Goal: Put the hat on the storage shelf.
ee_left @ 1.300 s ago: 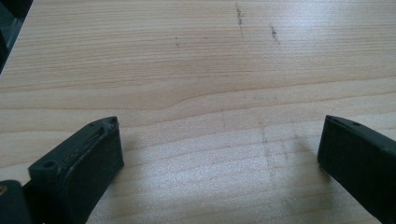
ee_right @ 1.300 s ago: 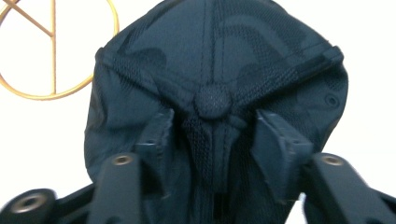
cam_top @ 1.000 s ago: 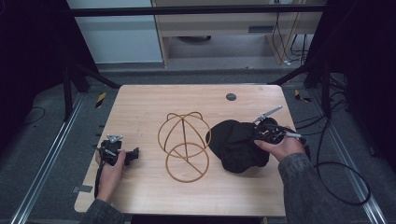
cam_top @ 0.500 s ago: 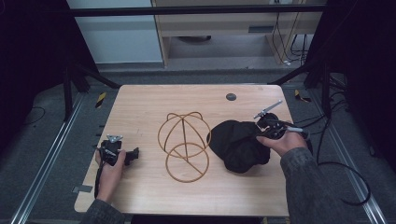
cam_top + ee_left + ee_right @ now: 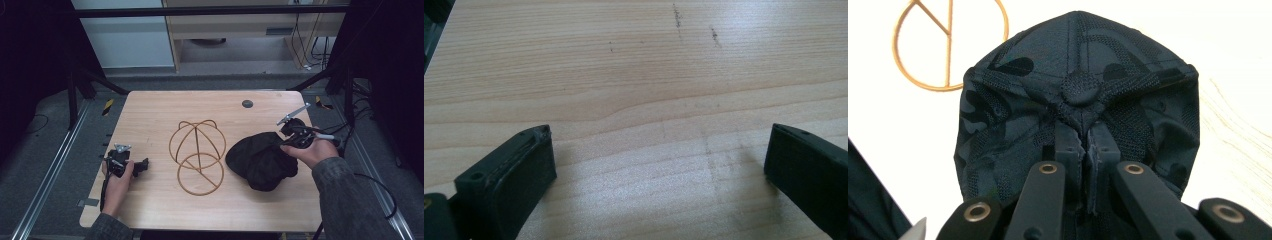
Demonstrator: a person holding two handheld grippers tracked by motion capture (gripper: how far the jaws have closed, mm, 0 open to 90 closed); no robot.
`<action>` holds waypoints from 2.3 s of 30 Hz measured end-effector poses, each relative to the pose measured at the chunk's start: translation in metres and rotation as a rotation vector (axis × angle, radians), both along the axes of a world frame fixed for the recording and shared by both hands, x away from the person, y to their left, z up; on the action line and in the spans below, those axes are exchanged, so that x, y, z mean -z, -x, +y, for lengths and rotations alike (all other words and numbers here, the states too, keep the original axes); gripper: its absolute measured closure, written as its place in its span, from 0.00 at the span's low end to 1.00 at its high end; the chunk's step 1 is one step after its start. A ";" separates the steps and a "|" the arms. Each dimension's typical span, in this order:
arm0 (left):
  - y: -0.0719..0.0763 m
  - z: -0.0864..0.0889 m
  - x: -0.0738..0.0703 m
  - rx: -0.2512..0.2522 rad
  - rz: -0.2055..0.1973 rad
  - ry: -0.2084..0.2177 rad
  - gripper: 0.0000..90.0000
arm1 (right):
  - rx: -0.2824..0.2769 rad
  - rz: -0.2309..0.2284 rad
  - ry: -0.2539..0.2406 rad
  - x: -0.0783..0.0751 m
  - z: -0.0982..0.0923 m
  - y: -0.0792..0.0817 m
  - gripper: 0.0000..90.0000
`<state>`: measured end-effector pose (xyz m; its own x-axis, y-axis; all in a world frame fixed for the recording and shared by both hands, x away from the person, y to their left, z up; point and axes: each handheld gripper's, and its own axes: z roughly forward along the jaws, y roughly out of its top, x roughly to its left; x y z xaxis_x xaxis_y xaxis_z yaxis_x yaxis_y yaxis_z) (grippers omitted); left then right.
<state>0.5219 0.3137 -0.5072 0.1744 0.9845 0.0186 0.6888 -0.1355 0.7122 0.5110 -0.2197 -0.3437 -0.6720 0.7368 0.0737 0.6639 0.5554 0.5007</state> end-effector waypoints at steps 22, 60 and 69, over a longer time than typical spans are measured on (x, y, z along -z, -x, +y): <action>0.001 0.001 0.000 0.007 -0.002 0.002 0.00 | 0.066 -0.112 -0.116 -0.054 -0.026 0.018 0.96; 0.001 0.000 0.000 0.009 -0.002 0.000 0.00 | 0.065 -0.304 -0.181 -0.158 0.018 0.009 0.97; 0.001 0.000 0.000 0.009 -0.002 0.000 0.00 | 0.038 -0.327 -0.201 -0.172 0.037 0.007 0.97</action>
<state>0.5212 0.3142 -0.5072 0.1832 0.9829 0.0192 0.6862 -0.1418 0.7135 0.5039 -0.1831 -0.1716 -0.6565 0.7543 0.0055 0.4692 0.4027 0.7859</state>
